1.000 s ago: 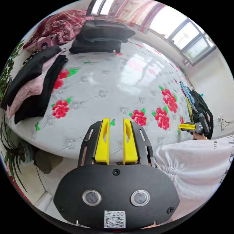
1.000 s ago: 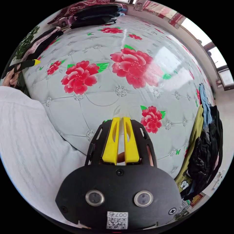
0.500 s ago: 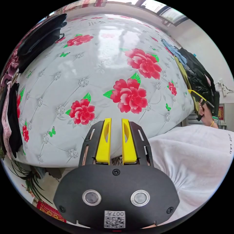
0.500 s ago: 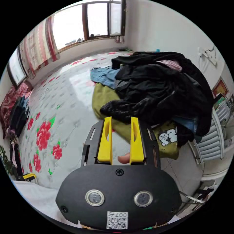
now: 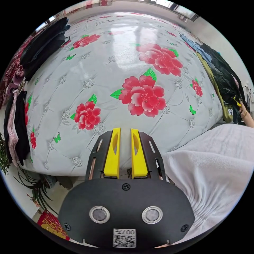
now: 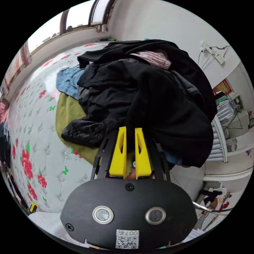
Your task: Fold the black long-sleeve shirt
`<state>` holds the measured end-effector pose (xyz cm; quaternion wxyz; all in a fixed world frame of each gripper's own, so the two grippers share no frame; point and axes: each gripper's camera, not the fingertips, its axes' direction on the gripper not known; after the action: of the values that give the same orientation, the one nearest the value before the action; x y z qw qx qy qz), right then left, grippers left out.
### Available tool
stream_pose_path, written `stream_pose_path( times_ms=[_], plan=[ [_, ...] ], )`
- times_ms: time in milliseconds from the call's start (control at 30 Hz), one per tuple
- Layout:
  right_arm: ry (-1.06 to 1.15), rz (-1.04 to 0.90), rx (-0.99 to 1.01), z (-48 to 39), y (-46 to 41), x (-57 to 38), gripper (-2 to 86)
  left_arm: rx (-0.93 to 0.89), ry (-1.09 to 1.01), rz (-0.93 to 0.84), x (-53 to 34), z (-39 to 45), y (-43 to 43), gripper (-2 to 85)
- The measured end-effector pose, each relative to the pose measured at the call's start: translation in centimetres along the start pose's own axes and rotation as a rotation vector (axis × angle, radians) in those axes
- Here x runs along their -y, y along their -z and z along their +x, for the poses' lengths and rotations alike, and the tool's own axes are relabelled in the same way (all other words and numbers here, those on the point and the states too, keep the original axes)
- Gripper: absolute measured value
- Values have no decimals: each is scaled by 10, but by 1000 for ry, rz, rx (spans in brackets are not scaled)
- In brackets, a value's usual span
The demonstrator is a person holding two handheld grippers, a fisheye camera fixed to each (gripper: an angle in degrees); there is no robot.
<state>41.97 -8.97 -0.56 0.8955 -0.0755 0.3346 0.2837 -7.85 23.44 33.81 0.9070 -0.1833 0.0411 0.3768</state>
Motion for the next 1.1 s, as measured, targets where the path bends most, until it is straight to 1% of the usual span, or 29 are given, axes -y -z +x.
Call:
stream_pose_path(
  times_ms=[67, 133, 167, 200, 267, 300, 367, 400, 467, 500, 533, 567, 600, 633, 667, 700, 733, 767, 800, 867, 933, 1000, 1100],
  plan=[
    [0, 87, 179, -22, 16, -28, 26, -12, 22, 15, -1, -4, -1, 56],
    [45, 125, 274, -51, 29, -50, 13, -14, 72, 13, 1, -12, -2, 40],
    [104, 140, 337, -74, 41, -63, 9, -18, 76, 11, 2, -14, -2, 31],
    [132, 152, 351, -86, 48, -70, 6, -44, 74, 8, 5, -17, -3, 12],
    [301, 200, 415, -133, 81, -89, 2, -98, 59, 23, 8, -20, -2, -1],
    [344, 197, 457, -143, 88, -93, 2, -120, 48, 41, 10, -22, 1, -3],
    [554, 137, 692, -192, 112, -110, 1, -148, 31, 74, 12, -23, 6, -5],
    [620, 116, 746, -207, 117, -117, 2, -168, 16, 100, 12, -24, 10, -4],
    [865, -7, 926, -274, 134, -152, 6, -199, -7, 138, 12, -26, 16, 2],
    [904, -40, 972, -289, 137, -162, 8, -221, -18, 164, 11, -29, 21, 9],
    [979, -119, 1064, -318, 139, -182, 13, -247, -11, 187, 9, -34, 25, 23],
    [1058, -177, 1113, -341, 141, -199, 19, -262, 0, 201, 7, -38, 27, 30],
    [1127, -187, 1121, -350, 144, -208, 22, -300, 36, 227, 2, -49, 31, 41],
    [1215, -174, 1072, -360, 149, -220, 28, -342, 80, 246, -3, -62, 33, 50],
    [1261, -111, 995, -361, 152, -226, 33, -361, 99, 254, -7, -69, 34, 53],
    [1271, -77, 949, -360, 152, -228, 35, -383, 132, 266, -14, -82, 36, 60],
    [1263, -29, 847, -355, 145, -229, 39, -378, 155, 278, -22, -93, 38, 66],
    [1226, -29, 759, -350, 132, -225, 43, -365, 163, 283, -26, -98, 39, 69],
    [1203, -40, 727, -347, 124, -223, 44, -331, 172, 292, -34, -107, 43, 74],
    [1069, -82, 620, -329, 93, -207, 52, -298, 173, 302, -43, -116, 49, 80],
    [984, -74, 554, -316, 79, -196, 57, -320, 147, 311, -46, -121, 55, 85],
    [953, -78, 503, -313, 68, -184, 63, -347, 104, 307, -40, -118, 57, 91],
    [884, -16, 352, -315, 56, -160, 71, -387, -2, 262, -16, -98, 51, 104]
  ],
)
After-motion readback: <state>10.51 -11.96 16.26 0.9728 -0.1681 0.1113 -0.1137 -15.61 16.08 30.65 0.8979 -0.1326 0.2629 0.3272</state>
